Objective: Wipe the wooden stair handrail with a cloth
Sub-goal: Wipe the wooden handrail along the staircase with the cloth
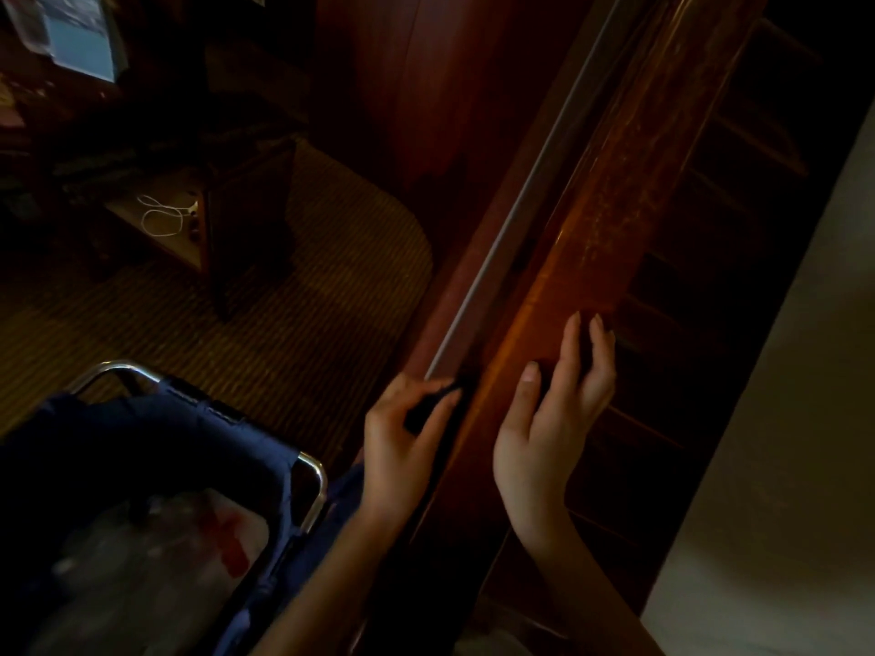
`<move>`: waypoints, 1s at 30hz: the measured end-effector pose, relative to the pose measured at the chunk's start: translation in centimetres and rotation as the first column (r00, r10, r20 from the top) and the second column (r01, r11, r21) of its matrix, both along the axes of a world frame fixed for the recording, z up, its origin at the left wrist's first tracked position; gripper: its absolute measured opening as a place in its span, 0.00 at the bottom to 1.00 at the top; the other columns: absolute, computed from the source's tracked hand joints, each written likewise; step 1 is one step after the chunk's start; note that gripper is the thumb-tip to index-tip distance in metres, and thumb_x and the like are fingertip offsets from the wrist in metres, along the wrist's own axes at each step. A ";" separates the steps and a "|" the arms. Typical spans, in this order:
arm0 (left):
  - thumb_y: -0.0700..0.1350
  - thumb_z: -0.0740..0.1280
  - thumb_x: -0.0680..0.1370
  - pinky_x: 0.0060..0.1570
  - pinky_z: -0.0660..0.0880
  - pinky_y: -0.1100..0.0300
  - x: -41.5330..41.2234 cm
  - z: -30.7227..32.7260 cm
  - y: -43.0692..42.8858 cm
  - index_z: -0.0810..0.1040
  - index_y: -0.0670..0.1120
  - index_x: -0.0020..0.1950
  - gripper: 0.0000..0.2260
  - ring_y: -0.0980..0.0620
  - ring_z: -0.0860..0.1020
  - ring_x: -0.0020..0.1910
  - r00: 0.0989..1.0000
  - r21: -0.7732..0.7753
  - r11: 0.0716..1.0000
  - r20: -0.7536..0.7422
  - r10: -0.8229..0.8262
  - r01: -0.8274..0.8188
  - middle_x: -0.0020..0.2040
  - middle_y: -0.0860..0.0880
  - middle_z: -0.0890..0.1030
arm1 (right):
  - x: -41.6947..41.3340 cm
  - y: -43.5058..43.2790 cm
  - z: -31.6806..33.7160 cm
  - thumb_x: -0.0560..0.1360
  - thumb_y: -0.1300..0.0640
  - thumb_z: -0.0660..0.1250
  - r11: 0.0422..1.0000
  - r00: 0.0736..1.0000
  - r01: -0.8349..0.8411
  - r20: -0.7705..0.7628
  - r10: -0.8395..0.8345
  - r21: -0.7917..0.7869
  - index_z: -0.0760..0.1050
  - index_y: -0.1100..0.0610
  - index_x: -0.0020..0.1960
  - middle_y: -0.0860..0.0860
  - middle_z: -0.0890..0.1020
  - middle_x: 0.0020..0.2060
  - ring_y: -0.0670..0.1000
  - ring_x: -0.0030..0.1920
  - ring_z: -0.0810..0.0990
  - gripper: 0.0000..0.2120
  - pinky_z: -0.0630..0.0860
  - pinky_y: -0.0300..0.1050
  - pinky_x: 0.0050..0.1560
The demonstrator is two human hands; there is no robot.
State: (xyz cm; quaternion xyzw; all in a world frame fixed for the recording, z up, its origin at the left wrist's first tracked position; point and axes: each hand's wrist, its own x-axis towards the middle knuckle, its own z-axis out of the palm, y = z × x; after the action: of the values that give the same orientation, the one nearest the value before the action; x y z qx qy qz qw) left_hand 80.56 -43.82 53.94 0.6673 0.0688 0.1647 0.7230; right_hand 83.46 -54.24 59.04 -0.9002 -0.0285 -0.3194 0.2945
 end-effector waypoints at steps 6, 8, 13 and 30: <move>0.43 0.69 0.78 0.46 0.73 0.67 2.3 5.3 -2.4 0.82 0.45 0.57 0.09 0.59 0.76 0.44 0.918 0.250 0.967 0.367 -0.149 0.057 0.45 0.54 0.75 | 0.0 -0.9 0.1 0.79 0.68 0.56 0.979 0.994 -0.105 0.037 0.100 0.174 0.66 0.69 0.72 0.62 0.64 0.72 0.59 0.75 0.62 0.21 0.60 0.49 0.75; 0.39 0.68 0.78 0.49 0.73 0.67 6.1 6.5 -2.6 0.82 0.43 0.56 0.08 0.61 0.76 0.46 0.929 0.191 0.982 0.362 -0.078 0.008 0.46 0.51 0.76 | 0.0 -0.8 0.2 0.81 0.67 0.54 0.968 0.996 -0.084 0.050 0.074 0.235 0.66 0.68 0.71 0.62 0.65 0.71 0.60 0.73 0.64 0.19 0.63 0.51 0.74; 0.36 0.61 0.81 0.52 0.76 0.61 13.2 8.4 -2.5 0.78 0.38 0.55 0.07 0.56 0.79 0.49 0.971 -0.213 0.963 0.205 -0.120 0.164 0.50 0.46 0.81 | -0.2 -0.3 0.7 0.80 0.64 0.55 0.936 0.994 -0.105 0.067 0.088 0.337 0.66 0.66 0.72 0.59 0.66 0.71 0.56 0.73 0.66 0.21 0.69 0.52 0.70; 0.40 0.62 0.81 0.53 0.76 0.60 11.0 4.4 -1.8 0.80 0.48 0.52 0.08 0.55 0.80 0.50 0.959 -0.224 0.939 0.171 -0.227 0.262 0.48 0.52 0.82 | 0.1 -0.7 0.1 0.82 0.60 0.54 0.928 0.993 -0.120 0.063 0.105 0.353 0.68 0.61 0.71 0.53 0.65 0.71 0.48 0.74 0.63 0.19 0.67 0.49 0.71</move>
State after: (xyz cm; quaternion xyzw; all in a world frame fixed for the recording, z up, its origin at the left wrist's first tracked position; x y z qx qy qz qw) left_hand 91.57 -45.64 58.32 0.5630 -0.0470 0.1112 0.8176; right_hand 83.53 -54.94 59.18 -0.8218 -0.0280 -0.3210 0.4699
